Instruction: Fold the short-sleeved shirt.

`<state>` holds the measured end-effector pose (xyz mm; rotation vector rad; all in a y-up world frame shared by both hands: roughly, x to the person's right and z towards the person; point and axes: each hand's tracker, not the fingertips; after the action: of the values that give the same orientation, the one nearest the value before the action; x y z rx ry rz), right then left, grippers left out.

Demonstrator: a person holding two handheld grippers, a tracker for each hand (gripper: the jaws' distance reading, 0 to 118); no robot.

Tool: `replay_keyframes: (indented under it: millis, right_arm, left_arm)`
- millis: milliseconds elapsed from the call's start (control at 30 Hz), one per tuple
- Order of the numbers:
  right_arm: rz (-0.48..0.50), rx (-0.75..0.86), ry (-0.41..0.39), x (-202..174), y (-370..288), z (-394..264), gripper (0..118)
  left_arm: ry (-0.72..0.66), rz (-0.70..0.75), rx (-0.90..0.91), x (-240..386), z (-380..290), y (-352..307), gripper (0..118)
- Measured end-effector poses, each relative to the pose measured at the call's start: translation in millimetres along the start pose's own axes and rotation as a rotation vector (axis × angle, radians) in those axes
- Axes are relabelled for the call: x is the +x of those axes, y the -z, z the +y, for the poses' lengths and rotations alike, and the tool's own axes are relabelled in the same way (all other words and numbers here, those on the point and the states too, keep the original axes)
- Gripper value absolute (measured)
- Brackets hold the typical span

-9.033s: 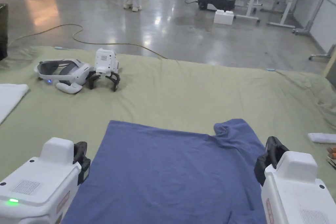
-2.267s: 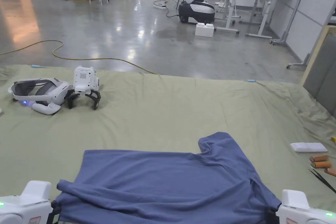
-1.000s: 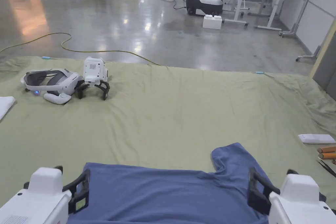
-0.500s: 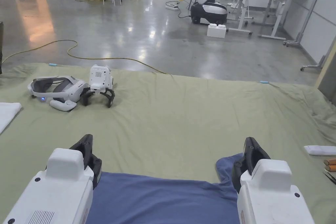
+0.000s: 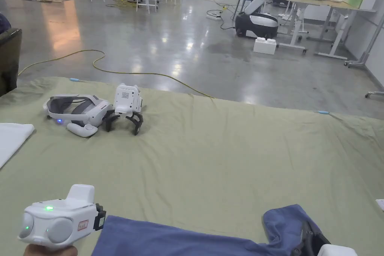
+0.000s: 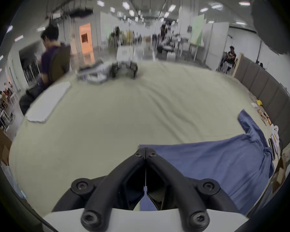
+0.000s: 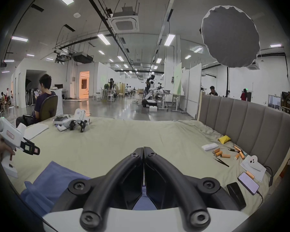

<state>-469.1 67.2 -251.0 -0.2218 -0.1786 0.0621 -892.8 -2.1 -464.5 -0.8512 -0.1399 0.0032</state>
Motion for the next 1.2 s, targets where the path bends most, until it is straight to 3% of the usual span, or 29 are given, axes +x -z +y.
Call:
replay_keyframes:
  millis: [67, 233, 367, 433, 533, 567, 600, 633, 800, 900, 933, 967, 1067, 1200]
  right_arm:
    - [-0.007, -0.025, -0.007, 3, 6, -5, 0]
    - [-0.027, -0.089, -0.032, 10, 15, -17, 0]
    - [-0.038, -0.135, -0.041, 12, 21, -25, 0]
    - [-0.043, -0.153, -0.048, 11, 23, -28, 0]
    - [-0.044, -0.175, -0.047, 14, 27, -32, 0]
    - [-0.047, -0.18, -0.046, 16, 27, -34, 0]
    - [-0.051, -0.185, -0.045, 18, 29, -34, 0]
    - [-0.056, -0.192, -0.043, 20, 31, -35, 0]
    - [-0.091, -0.242, 0.002, 51, 49, -31, 0]
    - [-0.112, -0.317, 0.099, 87, 69, -26, 1]
    - [-0.111, -0.349, 0.116, 99, 77, -24, 5]
    - [-0.11, -0.387, 0.128, 111, 89, -25, 18]
    - [-0.098, -0.566, 0.134, 143, 132, -32, 70]
    - [-0.038, -0.743, 0.095, 162, 185, -50, 72]
  left_arm:
    - [-0.016, -0.022, -0.051, -7, 8, 27, 6]
    - [-0.042, -0.039, -0.165, -13, 23, 70, 60]
    - [-0.006, -0.04, -0.236, -6, 24, 94, 64]
    - [0.051, 0.003, -0.285, 3, 19, 103, 63]
    - [0.119, 0.049, -0.237, 22, 17, 99, 48]
    - [0.145, 0.039, -0.221, 28, 17, 97, 37]
    - [0.166, 0.015, -0.202, 34, 12, 94, 14]
    - [0.169, -0.036, -0.201, 39, 9, 95, 2]
    - [0.23, -0.041, -0.193, 50, 0, 79, 1]
    - [0.211, -0.037, -0.095, 43, 0, 55, 1]
    - [0.201, -0.038, -0.08, 42, 0, 46, 1]
    - [0.191, -0.04, -0.051, 40, 0, 36, 1]
    - [0.143, -0.054, 0.012, 29, -4, 9, 1]
    - [0.157, -0.037, 0.047, 27, -11, -14, 1]
